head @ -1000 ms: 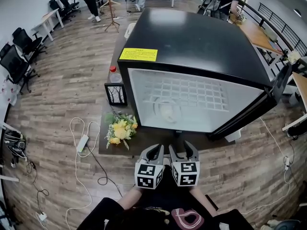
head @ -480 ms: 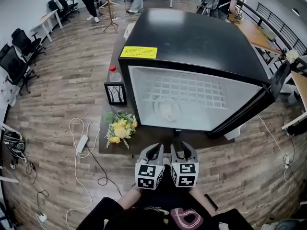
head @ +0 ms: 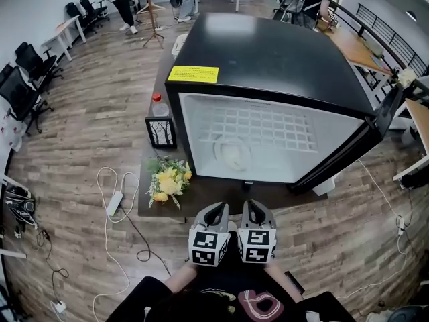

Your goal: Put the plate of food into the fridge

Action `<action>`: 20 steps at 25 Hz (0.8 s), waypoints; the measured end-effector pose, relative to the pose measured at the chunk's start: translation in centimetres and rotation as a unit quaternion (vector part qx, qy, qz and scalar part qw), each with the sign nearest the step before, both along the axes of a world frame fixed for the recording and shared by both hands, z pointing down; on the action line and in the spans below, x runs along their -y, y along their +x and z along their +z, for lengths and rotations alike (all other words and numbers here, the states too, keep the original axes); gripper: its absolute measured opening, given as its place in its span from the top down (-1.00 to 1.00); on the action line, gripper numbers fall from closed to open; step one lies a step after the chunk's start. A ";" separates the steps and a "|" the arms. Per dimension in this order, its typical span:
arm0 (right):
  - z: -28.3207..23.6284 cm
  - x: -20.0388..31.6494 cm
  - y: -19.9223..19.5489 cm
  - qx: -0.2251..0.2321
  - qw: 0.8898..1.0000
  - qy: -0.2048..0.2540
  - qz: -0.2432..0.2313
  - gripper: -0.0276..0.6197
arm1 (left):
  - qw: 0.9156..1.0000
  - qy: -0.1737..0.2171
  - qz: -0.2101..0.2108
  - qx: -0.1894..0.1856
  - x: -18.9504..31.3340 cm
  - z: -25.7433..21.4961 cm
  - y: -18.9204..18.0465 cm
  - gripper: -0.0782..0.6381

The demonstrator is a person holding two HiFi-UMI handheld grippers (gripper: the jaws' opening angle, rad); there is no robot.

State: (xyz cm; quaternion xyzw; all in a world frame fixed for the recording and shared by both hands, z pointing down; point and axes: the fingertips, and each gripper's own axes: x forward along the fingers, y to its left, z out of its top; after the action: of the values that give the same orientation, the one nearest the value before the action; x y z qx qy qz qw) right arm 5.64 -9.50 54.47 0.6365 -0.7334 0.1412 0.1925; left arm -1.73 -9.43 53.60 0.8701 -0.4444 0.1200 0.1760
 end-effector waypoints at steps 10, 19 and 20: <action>-0.7 0.0 0.1 0.009 1.000 0.021 0.002 0.89 | 1.000 0.004 0.003 0.000 0.2 -0.2 0.2 0.76; -0.4 -0.1 0.5 0.010 1.000 0.013 0.008 0.90 | 1.000 0.013 0.003 0.002 0.1 -0.3 0.6 0.76; -0.3 -0.1 0.6 0.015 1.000 0.011 0.010 0.90 | 1.000 0.012 0.002 0.001 0.2 -0.3 0.6 0.76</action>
State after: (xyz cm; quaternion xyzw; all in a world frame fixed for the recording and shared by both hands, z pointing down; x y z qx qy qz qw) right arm 6.26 -9.40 54.14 0.6436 -0.7316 0.1443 0.1727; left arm -1.14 -9.59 53.32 0.8730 -0.4442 0.1155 0.1648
